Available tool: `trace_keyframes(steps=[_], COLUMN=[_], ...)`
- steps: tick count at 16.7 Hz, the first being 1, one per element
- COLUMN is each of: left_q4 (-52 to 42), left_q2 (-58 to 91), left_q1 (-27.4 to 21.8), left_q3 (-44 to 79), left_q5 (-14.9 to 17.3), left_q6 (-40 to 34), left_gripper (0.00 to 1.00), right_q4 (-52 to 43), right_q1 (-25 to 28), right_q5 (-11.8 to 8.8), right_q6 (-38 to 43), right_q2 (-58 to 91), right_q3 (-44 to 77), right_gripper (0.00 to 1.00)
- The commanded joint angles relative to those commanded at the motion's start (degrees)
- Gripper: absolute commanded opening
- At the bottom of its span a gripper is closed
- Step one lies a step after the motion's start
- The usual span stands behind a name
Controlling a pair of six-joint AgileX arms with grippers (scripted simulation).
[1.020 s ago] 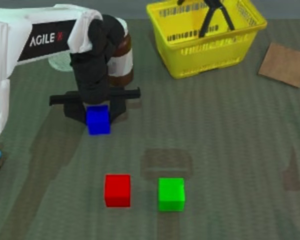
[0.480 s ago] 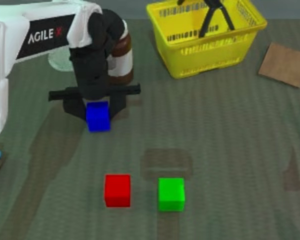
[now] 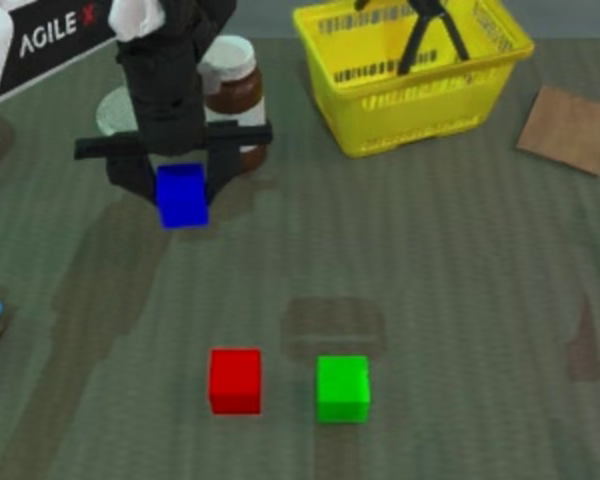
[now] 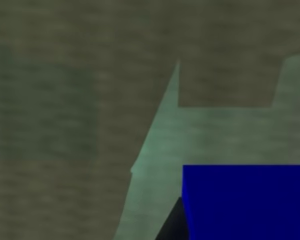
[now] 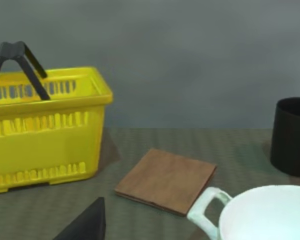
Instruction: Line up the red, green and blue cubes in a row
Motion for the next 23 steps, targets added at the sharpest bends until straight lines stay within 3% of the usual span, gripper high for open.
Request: trace_keyframes(steps=[4, 6, 13, 16, 23], left_q4=[-0.2, -1.0, -5.9, -7.1, -6.2], left_q2=[0.4, 1.1, 3.8, 4.0, 3.9], left_q1=[-1.2, -4.5, -27.3, -33.8, -35.0], left_q3=[0.4, 1.8, 8.7, 10.8, 10.1], left_q5=[0.0, -0.1, 0.0, 0.0, -0.1], left_q6=[-0.8, -3.8, -22.3, -28.3, -29.4], left_gripper=[0.00, 0.00, 0.00, 0.00, 0.00], right_q4=[0.0, 0.0, 0.0, 0.0, 0.0], right_q1=[0.0, 0.0, 0.0, 0.0, 0.0], right_q5=[0.0, 0.0, 0.0, 0.0, 0.0], right_q6=[0.0, 0.0, 0.0, 0.0, 0.0], right_q2=[0.0, 0.0, 0.0, 0.0, 0.0], right_q3=[0.0, 0.0, 0.0, 0.0, 0.0], right_gripper=[1.00, 1.00, 1.00, 1.00, 1.00])
